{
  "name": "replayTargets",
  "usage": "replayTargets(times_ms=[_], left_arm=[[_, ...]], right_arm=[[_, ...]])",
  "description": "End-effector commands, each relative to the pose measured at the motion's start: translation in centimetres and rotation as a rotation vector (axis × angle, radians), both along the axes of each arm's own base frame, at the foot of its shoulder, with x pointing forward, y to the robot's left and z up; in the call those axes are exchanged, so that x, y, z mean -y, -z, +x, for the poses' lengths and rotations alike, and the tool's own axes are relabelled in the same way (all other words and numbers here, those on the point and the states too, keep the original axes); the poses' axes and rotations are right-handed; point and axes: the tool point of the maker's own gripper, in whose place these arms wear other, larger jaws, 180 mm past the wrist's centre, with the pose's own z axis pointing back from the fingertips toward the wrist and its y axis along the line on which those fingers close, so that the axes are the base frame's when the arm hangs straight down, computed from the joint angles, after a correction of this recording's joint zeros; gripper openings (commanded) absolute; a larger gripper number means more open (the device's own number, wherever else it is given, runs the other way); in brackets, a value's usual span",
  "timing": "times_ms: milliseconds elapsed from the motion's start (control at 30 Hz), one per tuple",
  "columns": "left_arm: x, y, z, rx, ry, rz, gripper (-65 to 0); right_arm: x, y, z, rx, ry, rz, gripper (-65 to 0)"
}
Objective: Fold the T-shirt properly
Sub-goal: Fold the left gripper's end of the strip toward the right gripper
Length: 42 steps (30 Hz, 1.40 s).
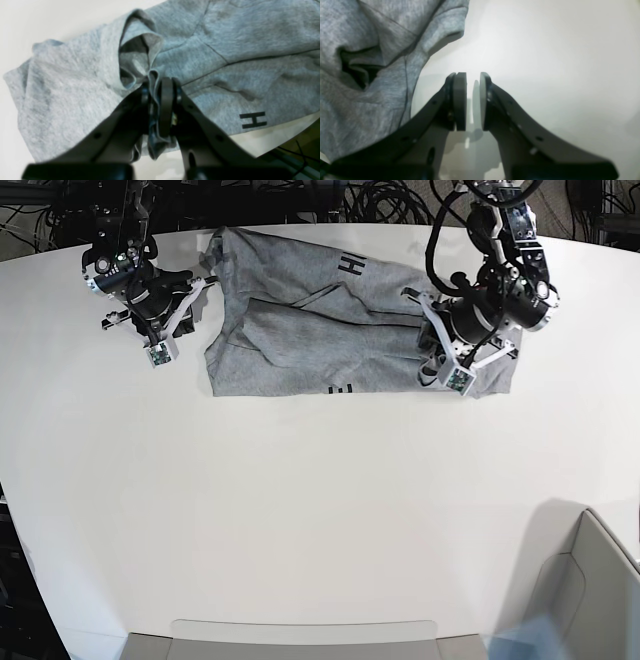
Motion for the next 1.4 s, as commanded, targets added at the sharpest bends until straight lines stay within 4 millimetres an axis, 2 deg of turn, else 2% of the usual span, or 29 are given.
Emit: replayTargets(times_ms=[0,33,200,267,467,567,600,667,833,933,1167,1367], left_arm=[[0.1,-0.8,0.7,0.038,0.005,-0.008,-65.0],[0.1,-0.8,0.6,0.037,0.005,-0.008,-63.4],[0.5,-0.9,0.5,0.040,0.007,-0.021,-38.7],[1.0,-1.1,0.6,0.046,0.014,-0.050,-35.0],[4.7,-3.6,0.8,0.103,0.078,-0.298,-40.3],[5.5,-4.8,0.8,0.127,0.094,-0.383,-43.6],[4.7,-5.0,1.0,0.137,0.068,-0.389,-45.4],[1.9,-5.2,1.4,0.162,-0.021,-0.374,-49.1],[-6.7,-5.4,1.2,0.214,-0.272,-0.281,-59.9],[-7.8,-4.5,0.9,0.182,-0.279,-0.264,-62.8],[-5.9,-0.1,0.0,0.017,-0.204,-0.173,-62.7],[-2.0,2.6,-3.7,-0.113,-0.078,-0.161,-62.7]], right_arm=[[0.0,-0.9,0.8,0.044,-0.006,0.003,-54.7],[0.0,-0.9,0.8,0.044,-0.006,0.003,-54.7],[0.0,-1.0,0.9,0.047,-0.006,0.003,-54.7],[0.0,-1.0,0.9,0.047,-0.006,0.003,-54.7],[0.0,-1.0,1.0,0.048,-0.006,0.003,-54.7],[0.0,-1.0,1.0,0.048,-0.006,0.003,-54.7],[0.0,-1.0,1.0,0.048,-0.006,0.003,-54.7],[0.0,-1.0,1.0,0.048,-0.006,0.003,-54.7],[0.1,-1.1,1.0,0.050,-0.002,0.001,-54.7],[0.1,-1.1,1.0,0.050,-0.003,0.002,-54.7],[-0.2,-1.5,1.5,0.065,-0.003,0.010,-54.5],[-0.1,-1.6,1.6,0.068,0.002,0.008,-54.5]])
